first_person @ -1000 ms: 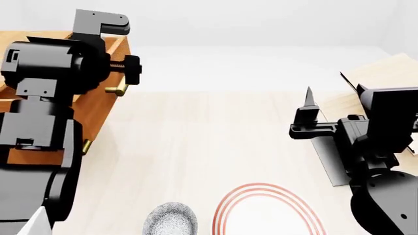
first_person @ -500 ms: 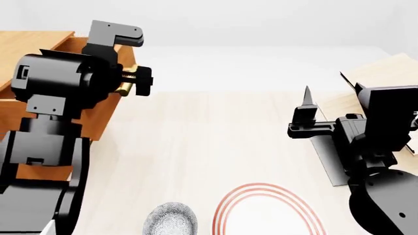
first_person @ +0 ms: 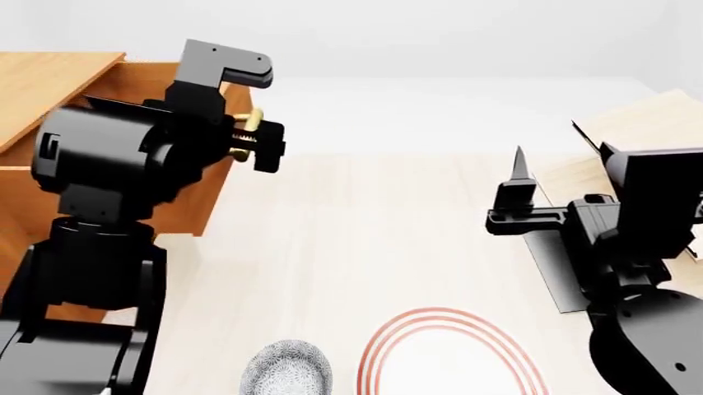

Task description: Open the top drawer of the cabinet and put the bowl in it.

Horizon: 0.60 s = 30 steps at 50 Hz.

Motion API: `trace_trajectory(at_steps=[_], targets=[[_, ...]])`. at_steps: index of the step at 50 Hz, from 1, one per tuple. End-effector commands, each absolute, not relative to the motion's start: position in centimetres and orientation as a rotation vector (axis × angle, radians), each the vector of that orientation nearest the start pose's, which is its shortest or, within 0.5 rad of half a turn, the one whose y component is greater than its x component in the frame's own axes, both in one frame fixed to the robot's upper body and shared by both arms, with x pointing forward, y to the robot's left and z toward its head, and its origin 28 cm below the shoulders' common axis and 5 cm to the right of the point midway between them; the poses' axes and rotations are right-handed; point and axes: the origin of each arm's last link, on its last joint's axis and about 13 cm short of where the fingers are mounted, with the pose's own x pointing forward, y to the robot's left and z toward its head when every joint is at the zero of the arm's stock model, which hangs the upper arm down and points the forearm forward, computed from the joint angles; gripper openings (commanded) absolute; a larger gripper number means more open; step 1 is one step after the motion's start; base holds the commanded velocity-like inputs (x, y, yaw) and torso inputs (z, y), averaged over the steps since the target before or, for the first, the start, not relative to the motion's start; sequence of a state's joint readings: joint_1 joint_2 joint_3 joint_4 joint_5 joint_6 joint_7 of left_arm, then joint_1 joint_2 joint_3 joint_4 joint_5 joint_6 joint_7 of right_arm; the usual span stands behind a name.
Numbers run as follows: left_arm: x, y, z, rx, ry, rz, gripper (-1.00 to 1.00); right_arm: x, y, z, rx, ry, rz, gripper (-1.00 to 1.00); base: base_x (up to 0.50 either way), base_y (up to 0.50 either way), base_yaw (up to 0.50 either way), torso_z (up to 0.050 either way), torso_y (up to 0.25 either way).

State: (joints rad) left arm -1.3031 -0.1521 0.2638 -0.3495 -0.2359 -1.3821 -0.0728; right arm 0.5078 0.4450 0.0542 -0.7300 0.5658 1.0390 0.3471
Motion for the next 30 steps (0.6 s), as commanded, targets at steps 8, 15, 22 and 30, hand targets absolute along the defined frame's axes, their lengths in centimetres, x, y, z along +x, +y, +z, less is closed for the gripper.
trace_trajectory(at_steps=[8,15,22,30], targets=[[35.8,19.8,26.6,0.204,0.474,-0.12,1.0,23.0,-15.1,20.9,-0.11,-0.158,-0.069,1.0,0.0,0.0,0.0,0.0,0.001],[35.4,19.0,26.4,0.215,0.475,-0.154,1.0,22.9,-15.2,20.9,-0.107,-0.159,-0.072,1.0,0.0,0.0,0.0,0.0,0.001],[35.1,18.0,26.5,0.228,0.472,-0.184,1.0,22.8,-15.3,20.8,-0.105,-0.157,-0.073,1.0,0.0,0.0,0.0,0.0,0.001],[34.7,17.1,26.7,0.231,0.465,-0.215,1.0,22.7,-15.4,20.7,-0.1,-0.157,-0.073,1.0,0.0,0.0,0.0,0.0,0.001]])
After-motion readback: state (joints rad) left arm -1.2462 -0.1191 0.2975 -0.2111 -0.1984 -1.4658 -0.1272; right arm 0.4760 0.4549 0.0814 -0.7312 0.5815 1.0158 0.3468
